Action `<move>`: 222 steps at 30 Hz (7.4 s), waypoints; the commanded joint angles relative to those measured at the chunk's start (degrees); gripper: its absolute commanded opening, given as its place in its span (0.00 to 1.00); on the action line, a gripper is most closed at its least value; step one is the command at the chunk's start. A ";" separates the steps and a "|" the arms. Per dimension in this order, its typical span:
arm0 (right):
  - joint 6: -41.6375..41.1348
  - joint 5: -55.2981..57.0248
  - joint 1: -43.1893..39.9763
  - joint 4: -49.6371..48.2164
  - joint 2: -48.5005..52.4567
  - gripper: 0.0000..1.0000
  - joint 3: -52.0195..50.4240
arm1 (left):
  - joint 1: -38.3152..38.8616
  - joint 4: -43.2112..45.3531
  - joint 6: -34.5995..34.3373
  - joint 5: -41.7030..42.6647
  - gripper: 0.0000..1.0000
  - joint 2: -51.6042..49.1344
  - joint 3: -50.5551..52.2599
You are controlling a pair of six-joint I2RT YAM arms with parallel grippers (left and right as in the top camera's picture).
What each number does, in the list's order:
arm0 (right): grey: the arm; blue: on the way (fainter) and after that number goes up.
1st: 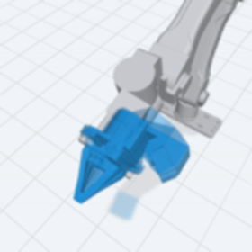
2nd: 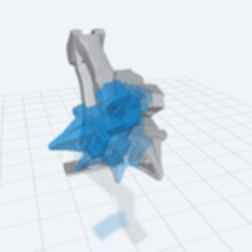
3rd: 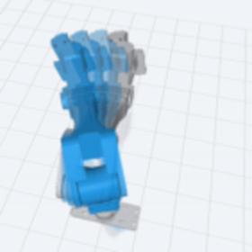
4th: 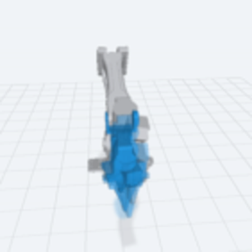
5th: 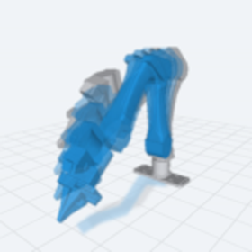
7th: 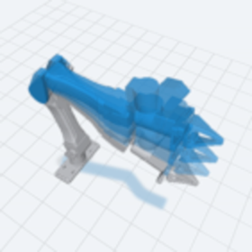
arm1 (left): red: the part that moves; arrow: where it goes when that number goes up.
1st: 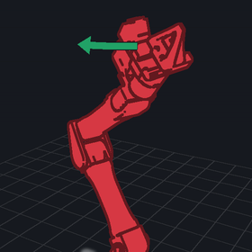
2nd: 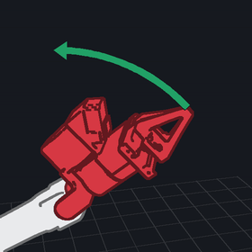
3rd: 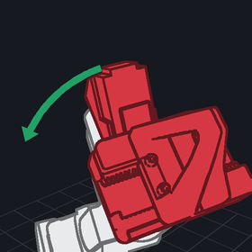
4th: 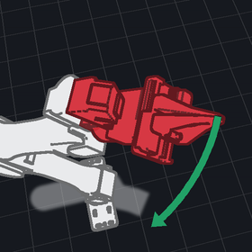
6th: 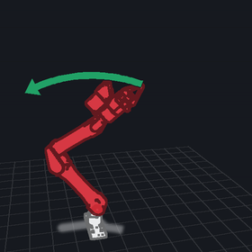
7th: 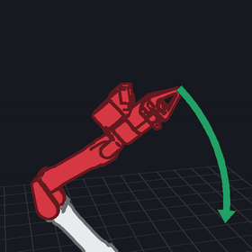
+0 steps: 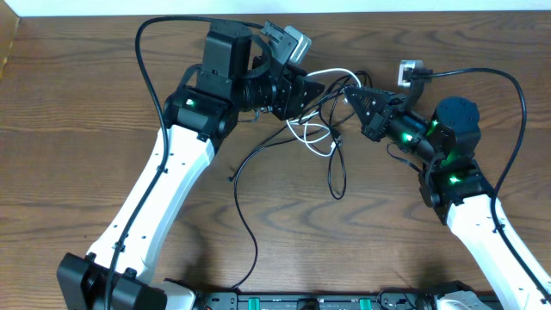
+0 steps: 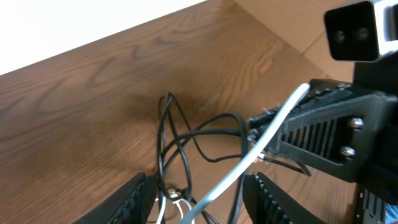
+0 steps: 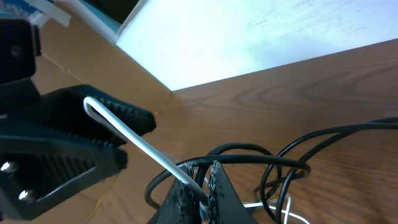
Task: Untangle cables
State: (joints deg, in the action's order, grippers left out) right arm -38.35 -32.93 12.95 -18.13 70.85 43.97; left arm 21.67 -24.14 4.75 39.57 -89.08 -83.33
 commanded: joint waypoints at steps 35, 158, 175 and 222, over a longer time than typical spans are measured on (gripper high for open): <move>-1.53 3.04 -0.20 -2.75 -0.42 0.05 0.17 | 4.44 0.28 2.03 0.94 0.50 -5.97 -0.98; 6.16 19.02 7.45 19.85 19.06 0.57 1.03 | -0.48 -2.60 6.10 -13.51 0.60 3.17 -0.26; 6.27 19.96 11.15 12.52 18.73 0.97 1.53 | -0.76 -2.78 6.12 -13.49 0.60 3.30 -0.26; 1.77 37.27 20.02 40.41 21.42 0.95 18.08 | -0.76 -2.75 6.12 -13.49 0.60 3.30 -0.26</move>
State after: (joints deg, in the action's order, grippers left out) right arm -31.40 2.13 31.75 20.29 92.23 61.25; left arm 21.06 -26.81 10.37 26.59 -86.08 -83.31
